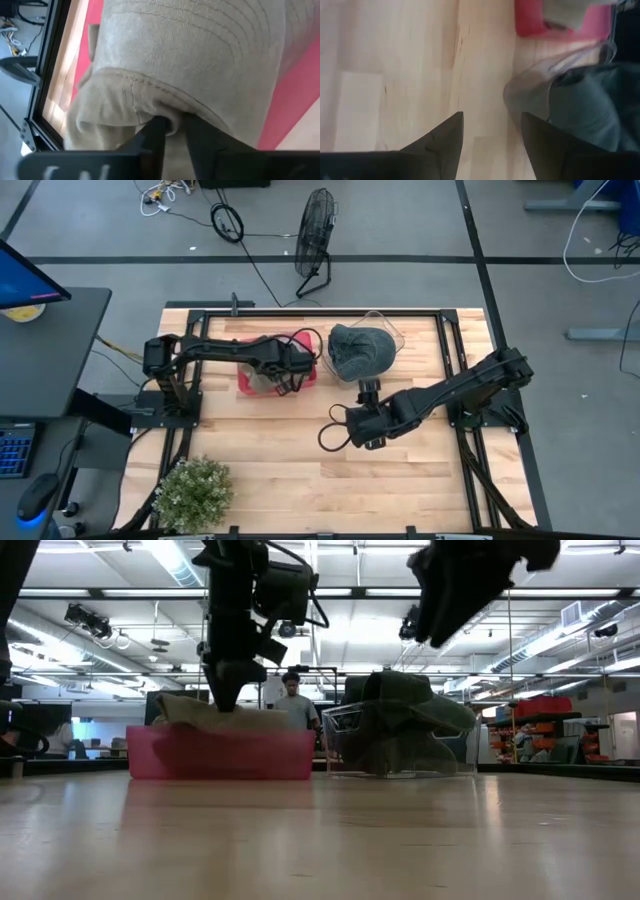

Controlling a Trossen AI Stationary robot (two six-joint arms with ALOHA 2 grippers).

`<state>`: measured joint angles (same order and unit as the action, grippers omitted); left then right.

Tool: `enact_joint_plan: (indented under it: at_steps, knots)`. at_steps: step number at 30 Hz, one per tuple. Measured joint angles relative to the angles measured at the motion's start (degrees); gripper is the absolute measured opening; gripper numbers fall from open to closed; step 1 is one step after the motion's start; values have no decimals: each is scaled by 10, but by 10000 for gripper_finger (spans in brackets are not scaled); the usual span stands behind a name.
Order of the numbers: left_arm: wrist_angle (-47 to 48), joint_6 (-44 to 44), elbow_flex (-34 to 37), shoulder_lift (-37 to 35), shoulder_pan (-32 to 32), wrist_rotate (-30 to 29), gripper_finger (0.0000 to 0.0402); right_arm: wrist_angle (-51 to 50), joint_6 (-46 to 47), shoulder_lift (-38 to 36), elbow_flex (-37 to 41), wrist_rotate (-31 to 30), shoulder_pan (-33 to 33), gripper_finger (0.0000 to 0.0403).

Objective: Pick & Place hat
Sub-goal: Put the brown cap into the red bin, then return to Home Position

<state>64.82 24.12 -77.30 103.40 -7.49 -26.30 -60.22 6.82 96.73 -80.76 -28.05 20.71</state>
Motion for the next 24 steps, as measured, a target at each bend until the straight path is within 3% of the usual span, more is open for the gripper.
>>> enact_joint_plan:
  at_steps: [5, 9, 24]
  knots:
    - [-1, -29, 0, -3, 6, 0, 132, 3, 31, 0, 33, 0, 0, 201]
    - [27, -26, -7, -24, 21, -11, 157, 17, 34, 0, 41, 0, 0, 201]
    - [63, 27, -64, -198, 164, -27, 130, 41, 48, -27, 40, 0, 2, 199]
